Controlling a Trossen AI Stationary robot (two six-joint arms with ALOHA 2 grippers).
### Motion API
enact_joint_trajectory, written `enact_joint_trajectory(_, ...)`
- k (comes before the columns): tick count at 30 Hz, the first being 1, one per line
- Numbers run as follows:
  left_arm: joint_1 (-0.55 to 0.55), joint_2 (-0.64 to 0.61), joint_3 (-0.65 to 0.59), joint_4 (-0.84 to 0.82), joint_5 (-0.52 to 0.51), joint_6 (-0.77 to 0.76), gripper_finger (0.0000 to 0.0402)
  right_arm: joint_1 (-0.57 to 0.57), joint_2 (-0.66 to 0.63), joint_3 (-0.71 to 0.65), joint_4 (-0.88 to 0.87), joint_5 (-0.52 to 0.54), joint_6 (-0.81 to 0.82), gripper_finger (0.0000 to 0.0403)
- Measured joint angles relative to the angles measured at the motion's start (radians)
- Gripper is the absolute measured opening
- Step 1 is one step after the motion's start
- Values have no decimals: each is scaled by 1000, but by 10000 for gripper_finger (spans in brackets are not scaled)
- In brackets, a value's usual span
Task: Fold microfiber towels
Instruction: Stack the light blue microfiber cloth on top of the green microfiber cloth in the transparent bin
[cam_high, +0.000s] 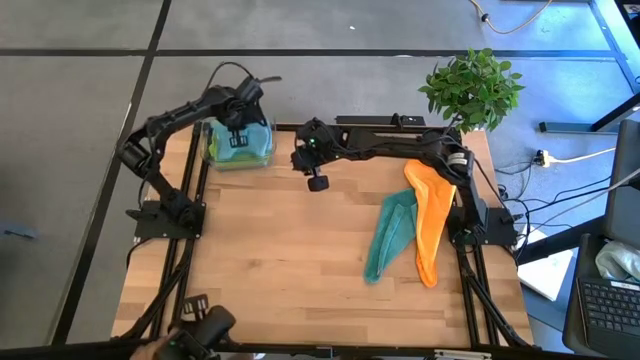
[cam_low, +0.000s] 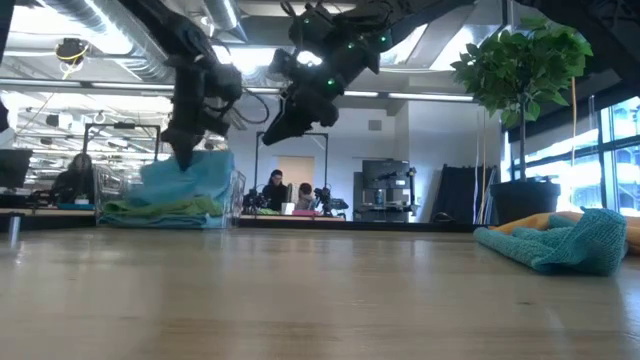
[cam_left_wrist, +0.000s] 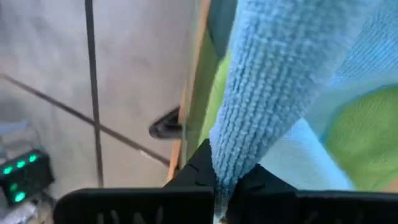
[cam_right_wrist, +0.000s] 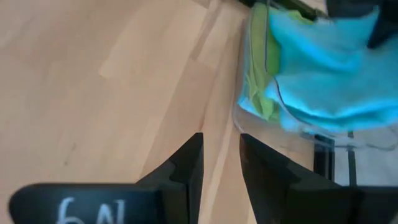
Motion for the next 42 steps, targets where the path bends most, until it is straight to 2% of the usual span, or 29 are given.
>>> enact_joint_trajectory(4, 32, 0, 24, -12, 51, -9, 0, 18, -25, 0, -11, 0, 3, 106)
enact_joint_trajectory(13, 31, 5, 23, -42, 65, -8, 0, 51, -44, 1, -65, -2, 27, 106)
enact_joint_trajectory(18, 28, 9, 23, -90, 125, 19, 0, 64, -44, 1, -99, -1, 40, 106)
enact_joint_trajectory(20, 17, 13, 23, -103, 54, 12, 0, 68, -44, 1, -106, 0, 49, 106)
enact_joint_trajectory(23, -11, 4, 23, -71, -173, -9, 0, 69, -44, 1, -107, 0, 49, 106)
enact_joint_trajectory(25, -25, -15, 23, -48, -263, 12, 0, 69, -44, 1, -107, 0, 49, 106)
enact_joint_trajectory(30, -57, -30, 25, -54, -265, 24, 0, 69, -44, 1, -106, 1, 49, 106)
enact_joint_trajectory(35, -108, -23, 23, -21, -500, 14, 0, 69, -44, 0, -103, 1, 49, 106)
enact_joint_trajectory(39, -130, -31, 23, 39, -526, 75, 0, 69, -44, 0, -103, 1, 49, 106)
enact_joint_trajectory(42, -140, -31, 23, 61, -541, 24, 0, 69, -44, 0, -110, 1, 50, 106)
